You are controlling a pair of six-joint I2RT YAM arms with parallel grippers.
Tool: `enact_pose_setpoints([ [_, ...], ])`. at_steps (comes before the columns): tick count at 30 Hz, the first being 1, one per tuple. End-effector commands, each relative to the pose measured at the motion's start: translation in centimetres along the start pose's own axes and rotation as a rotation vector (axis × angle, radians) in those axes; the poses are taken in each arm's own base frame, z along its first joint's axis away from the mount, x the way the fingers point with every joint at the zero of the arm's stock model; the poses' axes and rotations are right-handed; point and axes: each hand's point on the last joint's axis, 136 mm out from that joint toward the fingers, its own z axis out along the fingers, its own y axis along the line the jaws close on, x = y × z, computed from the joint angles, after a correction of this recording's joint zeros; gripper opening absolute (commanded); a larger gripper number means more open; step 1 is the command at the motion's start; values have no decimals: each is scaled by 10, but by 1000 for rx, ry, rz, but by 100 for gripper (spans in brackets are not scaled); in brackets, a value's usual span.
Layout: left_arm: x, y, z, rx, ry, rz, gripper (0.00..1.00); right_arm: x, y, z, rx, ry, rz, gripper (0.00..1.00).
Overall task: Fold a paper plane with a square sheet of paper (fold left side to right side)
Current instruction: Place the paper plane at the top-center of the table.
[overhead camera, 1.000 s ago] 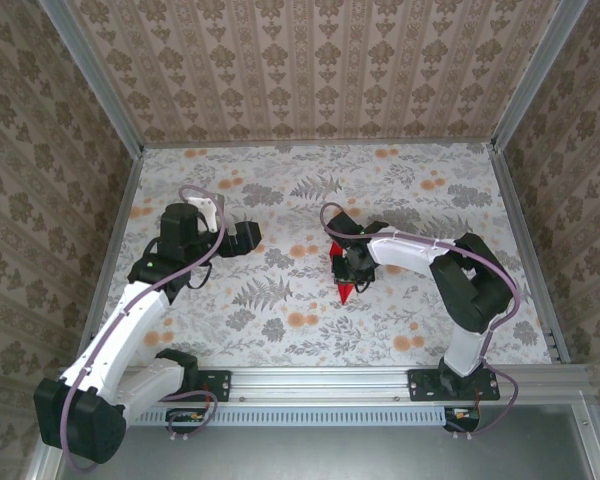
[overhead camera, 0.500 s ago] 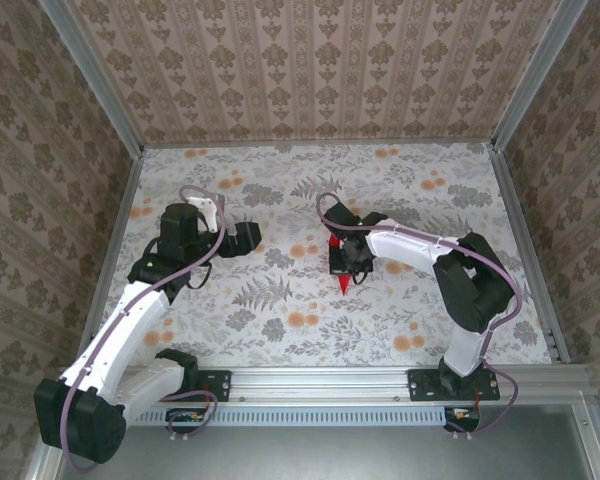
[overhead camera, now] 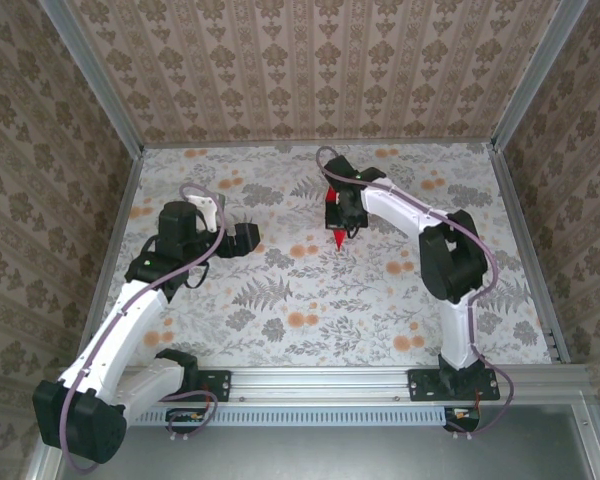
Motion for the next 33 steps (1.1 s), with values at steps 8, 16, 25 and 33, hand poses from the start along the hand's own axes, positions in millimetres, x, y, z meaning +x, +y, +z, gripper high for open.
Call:
enact_pose_setpoints([
  [8,-5,0,0,-6,11,34,100,-4,-13,33,101,122,-22,2],
  [16,-2,2,1,-9,19,27,100,-8,-13,47,117,137,-17,2],
  [25,3,4,5,-15,37,23,100,-6,-14,58,122,157,-18,4],
  [33,6,4,8,-5,46,10,100,-2,-14,61,119,176,-25,14],
])
